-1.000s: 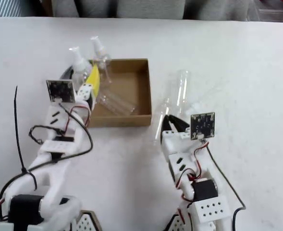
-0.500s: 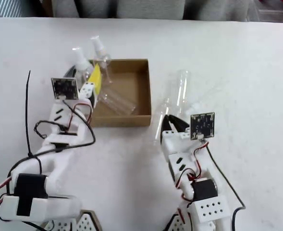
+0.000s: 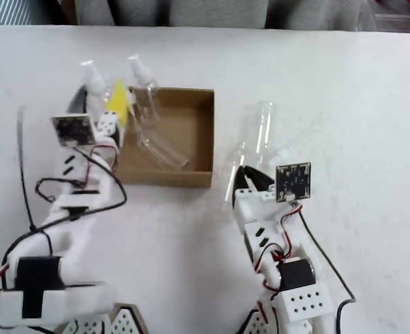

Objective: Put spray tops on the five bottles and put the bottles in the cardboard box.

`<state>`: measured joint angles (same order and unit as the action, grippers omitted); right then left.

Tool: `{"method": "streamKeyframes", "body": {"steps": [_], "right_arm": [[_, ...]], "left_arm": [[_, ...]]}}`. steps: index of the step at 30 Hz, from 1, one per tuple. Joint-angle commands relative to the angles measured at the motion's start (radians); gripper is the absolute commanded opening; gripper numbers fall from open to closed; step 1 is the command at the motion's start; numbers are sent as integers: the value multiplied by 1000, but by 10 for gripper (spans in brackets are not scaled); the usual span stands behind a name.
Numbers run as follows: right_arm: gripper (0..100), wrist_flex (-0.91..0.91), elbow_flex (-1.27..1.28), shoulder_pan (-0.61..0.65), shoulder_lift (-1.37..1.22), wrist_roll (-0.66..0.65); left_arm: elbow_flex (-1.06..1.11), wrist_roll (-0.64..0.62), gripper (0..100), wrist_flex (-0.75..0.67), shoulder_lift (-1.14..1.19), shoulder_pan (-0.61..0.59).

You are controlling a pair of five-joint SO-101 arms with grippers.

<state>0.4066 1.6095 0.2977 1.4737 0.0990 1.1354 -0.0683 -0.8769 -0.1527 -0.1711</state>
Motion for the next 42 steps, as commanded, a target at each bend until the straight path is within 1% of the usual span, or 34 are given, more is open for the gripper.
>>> {"method": "streamKeyframes", "body": {"steps": [1,7,11,13,16,18,21,23,27,31,35,37,39,42], "right_arm": [[18,-18,-12,5,12,-12],[19,-18,-12,5,12,-12],[20,-10,-12,5,12,-15],[19,-8,-12,5,12,-57],[17,35,-17,1,12,-173],[17,68,-23,4,12,-218],[19,137,-72,5,10,-239],[20,205,-126,10,4,-239],[21,285,-222,73,2,-244],[21,346,-302,143,1,-327],[21,381,-359,193,-22,-341],[21,381,-391,206,-94,-341],[21,381,-443,217,-206,-341],[22,377,-548,222,-404,-341]], "left_arm": [[-60,-9,28,72,-133,-91],[-55,-9,28,278,-343,-193],[-61,-9,28,512,-452,-246],[-61,-8,28,634,-486,-272],[-61,-8,28,772,-506,-309],[-61,-8,28,830,-506,-335],[-57,-9,28,899,-506,-374],[-55,-9,28,977,-506,-387],[-61,-9,27,1132,-506,-447],[-61,-18,27,1175,-506,-492],[-61,-173,27,1181,-504,-558],[-63,-229,27,1181,-504,-570],[-71,-230,27,1185,-504,-570],[-120,-230,27,1250,-486,-568]]}}
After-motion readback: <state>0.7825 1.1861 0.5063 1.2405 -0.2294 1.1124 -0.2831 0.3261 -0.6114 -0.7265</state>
